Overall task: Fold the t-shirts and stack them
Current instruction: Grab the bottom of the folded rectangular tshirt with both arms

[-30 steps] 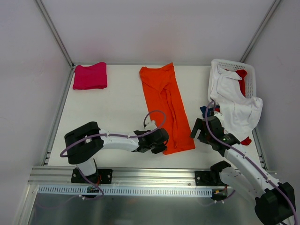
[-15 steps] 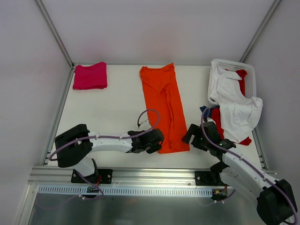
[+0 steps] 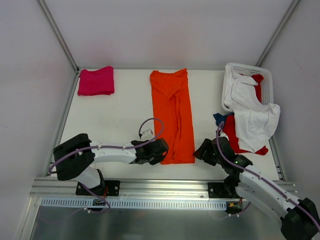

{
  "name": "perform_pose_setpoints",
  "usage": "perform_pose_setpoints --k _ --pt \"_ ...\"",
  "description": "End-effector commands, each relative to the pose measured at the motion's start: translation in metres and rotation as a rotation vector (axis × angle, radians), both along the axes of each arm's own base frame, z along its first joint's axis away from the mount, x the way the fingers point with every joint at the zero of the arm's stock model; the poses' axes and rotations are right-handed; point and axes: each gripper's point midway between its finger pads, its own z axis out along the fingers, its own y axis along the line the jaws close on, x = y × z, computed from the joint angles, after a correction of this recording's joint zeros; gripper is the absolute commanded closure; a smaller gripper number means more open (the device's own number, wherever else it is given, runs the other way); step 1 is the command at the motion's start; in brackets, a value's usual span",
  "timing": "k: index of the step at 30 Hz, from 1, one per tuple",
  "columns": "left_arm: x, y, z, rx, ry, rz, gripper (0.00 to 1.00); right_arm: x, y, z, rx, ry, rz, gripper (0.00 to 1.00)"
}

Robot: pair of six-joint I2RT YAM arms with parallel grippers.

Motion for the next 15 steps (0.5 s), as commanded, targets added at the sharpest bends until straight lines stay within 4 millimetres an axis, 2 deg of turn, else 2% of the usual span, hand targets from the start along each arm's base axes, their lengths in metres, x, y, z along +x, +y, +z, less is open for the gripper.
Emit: perform_pose_setpoints --k 1,4,7,9,15 --pt "0.005 0.004 0.003 0.017 -0.011 0.018 1.00 -0.013 -0.001 -0.014 -0.002 0.060 -0.029 0.41" --pt "0.005 0.004 0.002 0.021 -0.007 0.014 1.00 -0.016 0.004 -0.018 0.005 0.065 -0.022 0.44" --pt "0.005 0.005 0.001 0.022 -0.003 0.018 1.00 -0.017 0.010 -0.022 0.001 0.066 -0.010 0.53" --pt "0.006 0.006 0.000 0.025 -0.003 0.021 1.00 -0.019 0.010 -0.028 -0.020 0.081 -0.007 0.55" --pt "0.005 0.011 -0.001 0.027 0.000 0.036 1.00 -0.021 0.010 -0.035 -0.041 0.095 -0.008 0.77"
